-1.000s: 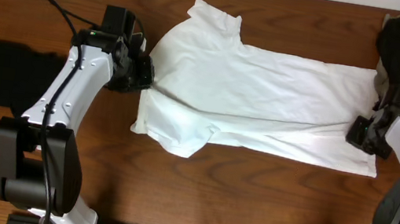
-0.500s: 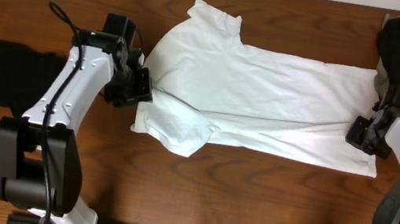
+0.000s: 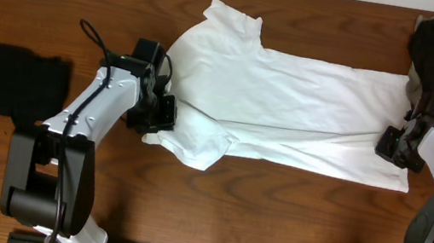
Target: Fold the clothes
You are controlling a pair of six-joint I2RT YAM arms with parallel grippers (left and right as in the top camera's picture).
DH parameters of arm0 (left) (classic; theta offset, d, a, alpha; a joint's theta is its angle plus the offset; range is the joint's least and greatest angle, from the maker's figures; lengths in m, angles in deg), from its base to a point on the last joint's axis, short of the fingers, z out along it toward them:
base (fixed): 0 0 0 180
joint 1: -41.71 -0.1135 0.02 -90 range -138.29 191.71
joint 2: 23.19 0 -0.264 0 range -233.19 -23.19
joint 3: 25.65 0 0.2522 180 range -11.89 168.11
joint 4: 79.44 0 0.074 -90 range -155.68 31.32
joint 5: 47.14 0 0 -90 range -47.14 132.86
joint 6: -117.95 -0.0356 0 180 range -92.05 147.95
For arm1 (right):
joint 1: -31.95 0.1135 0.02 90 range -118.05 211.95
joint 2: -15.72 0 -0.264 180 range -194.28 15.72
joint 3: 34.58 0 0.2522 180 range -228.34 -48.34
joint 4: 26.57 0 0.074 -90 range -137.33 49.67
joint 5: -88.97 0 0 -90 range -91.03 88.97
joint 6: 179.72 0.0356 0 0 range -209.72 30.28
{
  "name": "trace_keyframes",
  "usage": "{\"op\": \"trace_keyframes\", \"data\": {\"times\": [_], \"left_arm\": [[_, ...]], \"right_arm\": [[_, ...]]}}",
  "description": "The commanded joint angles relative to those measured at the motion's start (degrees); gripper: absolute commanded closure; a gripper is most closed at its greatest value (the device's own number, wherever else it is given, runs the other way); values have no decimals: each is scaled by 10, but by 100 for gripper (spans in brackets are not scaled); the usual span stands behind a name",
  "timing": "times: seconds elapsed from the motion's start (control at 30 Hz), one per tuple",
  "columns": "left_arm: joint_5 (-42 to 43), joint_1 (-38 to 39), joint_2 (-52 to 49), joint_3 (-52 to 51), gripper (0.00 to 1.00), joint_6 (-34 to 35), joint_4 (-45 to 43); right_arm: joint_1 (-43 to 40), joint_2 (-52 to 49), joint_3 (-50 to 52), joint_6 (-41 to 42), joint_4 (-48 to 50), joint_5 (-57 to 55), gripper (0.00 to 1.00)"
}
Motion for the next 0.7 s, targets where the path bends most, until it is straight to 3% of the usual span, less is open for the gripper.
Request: {"op": "trace_keyframes", "data": {"times": [0.0,0.2,0.23,0.27,0.37,0.57,0.67], "left_arm": [[1,0,9,0,71,-3,-1],[2,0,9,0,81,-3,0],[2,0,9,0,91,-3,0],[2,0,9,0,94,-3,0],[12,0,9,0,94,-3,-8],[118,0,28,60,94,-3,-65],[110,-1,47,101,94,-3,-108]], "right_arm": [[0,-1,12,4,-4,0,92],[0,-1,12,4,-5,0,92],[0,-1,12,4,-5,0,92],[0,-1,12,4,-5,0,92],[0,-1,12,4,-5,0,92],[0,-1,12,4,-7,0,92],[0,-1,12,4,-6,-1,92]]}}
